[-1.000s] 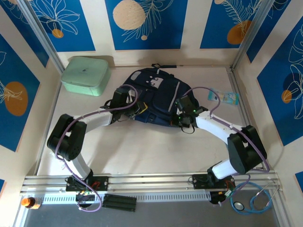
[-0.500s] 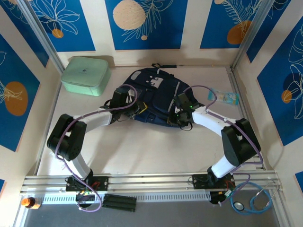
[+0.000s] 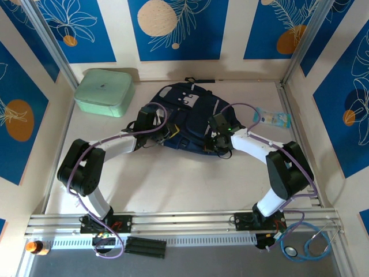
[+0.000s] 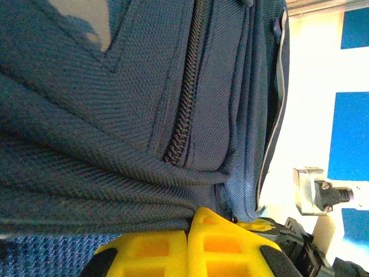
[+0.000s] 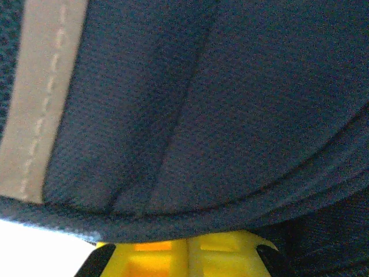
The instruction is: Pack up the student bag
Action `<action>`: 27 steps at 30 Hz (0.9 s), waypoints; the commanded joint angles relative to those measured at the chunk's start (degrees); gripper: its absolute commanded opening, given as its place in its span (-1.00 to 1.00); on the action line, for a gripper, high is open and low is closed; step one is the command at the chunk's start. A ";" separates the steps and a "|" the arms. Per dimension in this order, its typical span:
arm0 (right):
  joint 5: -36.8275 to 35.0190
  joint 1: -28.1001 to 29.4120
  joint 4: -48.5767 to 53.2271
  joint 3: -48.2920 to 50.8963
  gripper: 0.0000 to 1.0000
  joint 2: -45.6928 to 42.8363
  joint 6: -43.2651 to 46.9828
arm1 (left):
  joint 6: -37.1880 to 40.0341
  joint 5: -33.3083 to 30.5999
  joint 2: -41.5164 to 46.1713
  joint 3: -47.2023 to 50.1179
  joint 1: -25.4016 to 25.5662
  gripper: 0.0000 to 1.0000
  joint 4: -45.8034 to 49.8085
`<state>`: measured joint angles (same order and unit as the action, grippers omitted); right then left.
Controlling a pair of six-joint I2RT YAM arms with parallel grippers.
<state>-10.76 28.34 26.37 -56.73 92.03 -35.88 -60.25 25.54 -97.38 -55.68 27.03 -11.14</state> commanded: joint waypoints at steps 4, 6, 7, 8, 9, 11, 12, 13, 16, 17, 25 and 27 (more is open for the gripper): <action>-9.37 -3.26 0.84 6.50 -1.00 -5.87 -3.70 | 5.51 -0.56 1.58 -3.20 -4.58 -1.00 1.56; -9.52 -4.54 0.20 7.71 -1.00 -7.38 -3.90 | 7.58 -1.12 1.38 -4.18 -4.79 -1.00 4.02; -9.28 -4.69 -0.12 7.69 -1.00 -7.94 -3.36 | 8.35 -1.36 1.09 -4.57 -4.79 -1.00 4.79; -7.89 -4.65 -0.47 7.19 -1.00 -8.17 -2.53 | 8.71 -1.45 0.68 -4.85 -4.87 -1.00 5.27; -5.49 -4.47 -0.78 6.20 -1.00 -8.09 -1.41 | 8.96 -1.47 0.29 -5.08 -5.04 -1.00 5.83; -4.09 -2.46 -0.55 3.09 -1.00 -7.30 -0.14 | 10.04 -1.73 -0.02 -5.24 -5.62 -0.98 7.71; -4.21 -0.95 0.07 1.08 -1.00 -6.61 0.79 | 10.77 -2.78 0.32 -5.15 -6.03 -0.88 9.39; -4.46 0.45 0.52 -0.84 -1.00 -5.90 1.55 | 11.21 -3.90 1.16 -4.55 -6.48 -0.80 10.47; -3.59 3.38 0.42 -4.97 -1.00 -4.44 3.29 | 11.31 -6.12 4.75 -0.95 -7.77 -0.48 10.36; -2.59 3.96 -0.10 -5.94 -1.00 -4.13 3.72 | 11.21 -6.79 5.99 0.17 -8.10 -0.36 10.42; 6.74 8.93 -3.08 -14.45 -1.00 0.39 6.26 | -1.35 -5.93 14.94 9.00 -7.76 0.09 4.63; 8.84 9.90 -3.77 -15.93 -1.00 1.57 6.34 | -5.49 -5.84 15.63 11.16 -6.56 0.09 0.37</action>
<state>-7.49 36.86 26.44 -69.23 92.86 -31.24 -58.24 19.62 -82.87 -47.20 19.09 -4.89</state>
